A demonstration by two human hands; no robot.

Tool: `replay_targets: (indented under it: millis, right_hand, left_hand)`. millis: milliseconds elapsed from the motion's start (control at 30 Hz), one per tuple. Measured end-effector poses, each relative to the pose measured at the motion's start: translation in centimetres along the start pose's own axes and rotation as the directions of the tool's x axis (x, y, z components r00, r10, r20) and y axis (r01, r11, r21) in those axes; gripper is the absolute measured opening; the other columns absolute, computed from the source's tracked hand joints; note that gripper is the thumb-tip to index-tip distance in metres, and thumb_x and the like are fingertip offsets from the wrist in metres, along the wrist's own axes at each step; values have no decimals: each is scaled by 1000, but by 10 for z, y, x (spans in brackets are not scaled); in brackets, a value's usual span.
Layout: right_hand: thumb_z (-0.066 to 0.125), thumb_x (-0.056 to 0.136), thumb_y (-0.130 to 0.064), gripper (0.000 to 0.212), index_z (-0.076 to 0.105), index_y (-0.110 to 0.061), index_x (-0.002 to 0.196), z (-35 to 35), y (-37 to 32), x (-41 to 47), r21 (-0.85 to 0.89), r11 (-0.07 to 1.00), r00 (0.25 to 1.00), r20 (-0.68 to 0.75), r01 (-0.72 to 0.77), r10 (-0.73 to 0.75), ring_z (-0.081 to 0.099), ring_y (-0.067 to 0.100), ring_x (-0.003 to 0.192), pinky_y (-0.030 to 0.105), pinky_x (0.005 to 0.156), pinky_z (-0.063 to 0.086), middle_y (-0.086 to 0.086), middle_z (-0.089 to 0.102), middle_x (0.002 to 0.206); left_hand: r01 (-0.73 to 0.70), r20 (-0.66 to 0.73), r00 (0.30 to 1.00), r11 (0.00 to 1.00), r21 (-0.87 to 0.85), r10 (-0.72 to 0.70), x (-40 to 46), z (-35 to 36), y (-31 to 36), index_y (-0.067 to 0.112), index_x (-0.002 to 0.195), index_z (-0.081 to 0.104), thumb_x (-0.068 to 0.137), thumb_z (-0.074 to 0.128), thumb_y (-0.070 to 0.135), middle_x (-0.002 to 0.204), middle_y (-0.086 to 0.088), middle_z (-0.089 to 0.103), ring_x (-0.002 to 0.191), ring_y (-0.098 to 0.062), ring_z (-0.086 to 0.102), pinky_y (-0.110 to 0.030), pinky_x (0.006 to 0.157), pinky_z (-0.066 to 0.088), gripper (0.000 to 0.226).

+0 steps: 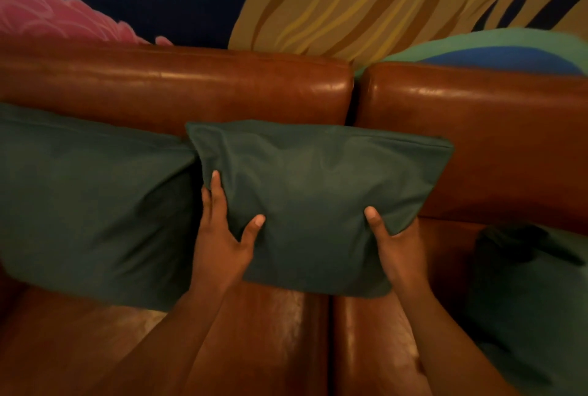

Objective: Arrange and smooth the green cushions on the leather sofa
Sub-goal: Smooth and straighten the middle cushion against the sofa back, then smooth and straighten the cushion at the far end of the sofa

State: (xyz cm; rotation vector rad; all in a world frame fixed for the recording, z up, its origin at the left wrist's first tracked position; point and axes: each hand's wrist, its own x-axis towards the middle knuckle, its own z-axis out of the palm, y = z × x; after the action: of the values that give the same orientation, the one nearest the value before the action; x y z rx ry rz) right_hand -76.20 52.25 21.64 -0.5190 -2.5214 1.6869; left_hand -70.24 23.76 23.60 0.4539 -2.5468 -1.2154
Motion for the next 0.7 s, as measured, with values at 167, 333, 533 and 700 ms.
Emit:
replay_targets:
  millis: [167,333,533,700]
  right_hand:
    - [71,64,-89,101,53,-29,143,-10,-5,-7,-67,997,989,139,-47,56,57,13,133,11,101,41,-14,63,134]
    - [60,79,-83,118,20,-13,164,-35,-60,0,-396,902,975,-56,174,-213,34,35,149,51,117,35,16,33,164]
    - [47,94,-73,94,19,-20,166,-47,-141,24,-597,633,850,177,493,-496,19,29,158,52,119,29,8,17,173]
    - [41,98,-72,87,23,-20,165,-63,-171,28,-657,544,841,289,522,-458,18,28,159,55,121,27,7,22,173]
  left_hand:
    - [90,44,994,989,119,-96,-6,-12,5,43,163,-1,88,72,54,174,-3,2,157,-16,17,-42,121,35,105]
    - [-178,-115,963,898,403,242,-3,2,76,17,159,36,91,55,37,167,-9,32,146,-27,45,-50,106,48,73]
    - [-364,-83,887,797,481,455,57,11,179,25,119,72,89,54,31,105,0,75,102,-28,66,-52,102,41,36]
    - [-401,110,892,655,640,438,65,-4,200,21,127,66,91,51,41,136,-5,62,129,-32,51,-54,106,36,44]
